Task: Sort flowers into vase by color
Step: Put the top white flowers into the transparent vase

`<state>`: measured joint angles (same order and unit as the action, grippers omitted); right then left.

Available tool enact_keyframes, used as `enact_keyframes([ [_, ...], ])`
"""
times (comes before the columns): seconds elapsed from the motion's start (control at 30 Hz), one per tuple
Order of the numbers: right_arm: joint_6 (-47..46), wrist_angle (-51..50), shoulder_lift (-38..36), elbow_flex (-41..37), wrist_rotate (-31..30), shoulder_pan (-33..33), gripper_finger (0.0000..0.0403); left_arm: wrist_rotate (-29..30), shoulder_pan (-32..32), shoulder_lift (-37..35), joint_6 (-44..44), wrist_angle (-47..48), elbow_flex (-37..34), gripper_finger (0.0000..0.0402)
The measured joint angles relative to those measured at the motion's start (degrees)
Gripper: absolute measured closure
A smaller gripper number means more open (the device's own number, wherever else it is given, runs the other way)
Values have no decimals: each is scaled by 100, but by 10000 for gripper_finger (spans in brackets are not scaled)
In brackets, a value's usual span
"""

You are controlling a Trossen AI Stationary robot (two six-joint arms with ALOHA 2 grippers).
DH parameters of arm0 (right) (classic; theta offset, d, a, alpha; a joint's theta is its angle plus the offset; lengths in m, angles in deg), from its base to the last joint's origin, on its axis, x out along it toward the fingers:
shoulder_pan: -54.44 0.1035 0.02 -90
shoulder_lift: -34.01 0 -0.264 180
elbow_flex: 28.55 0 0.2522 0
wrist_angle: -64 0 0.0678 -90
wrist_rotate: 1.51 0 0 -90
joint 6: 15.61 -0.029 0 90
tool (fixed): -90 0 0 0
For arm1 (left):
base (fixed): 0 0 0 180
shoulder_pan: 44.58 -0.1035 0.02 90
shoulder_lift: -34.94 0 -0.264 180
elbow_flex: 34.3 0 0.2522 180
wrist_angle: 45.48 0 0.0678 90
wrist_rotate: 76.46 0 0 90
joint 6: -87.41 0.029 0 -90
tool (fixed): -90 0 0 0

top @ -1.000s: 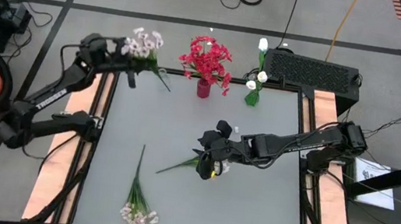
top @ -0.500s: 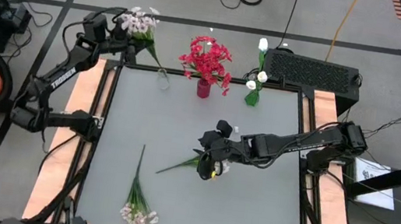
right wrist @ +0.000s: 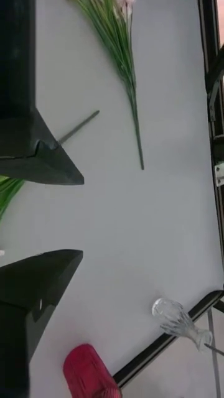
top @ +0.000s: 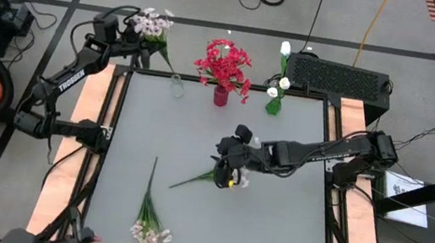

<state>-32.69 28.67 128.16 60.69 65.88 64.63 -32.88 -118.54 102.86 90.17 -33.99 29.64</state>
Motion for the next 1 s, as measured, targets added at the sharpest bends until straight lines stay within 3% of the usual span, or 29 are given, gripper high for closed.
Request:
enact_keyframes([
  [0.17, 1, 0, 2, 0, 0, -53, 232, 368, 0, 0, 67, 25, 138, 388],
  [0.57, 39, 10, 0, 0, 2, -53, 232, 475, 11, 13, 121, 156, 104, 387],
  [1.0, 81, 34, 2, 0, 4, -53, 232, 651, 418, 216, 242, 499, 100, 338],
])
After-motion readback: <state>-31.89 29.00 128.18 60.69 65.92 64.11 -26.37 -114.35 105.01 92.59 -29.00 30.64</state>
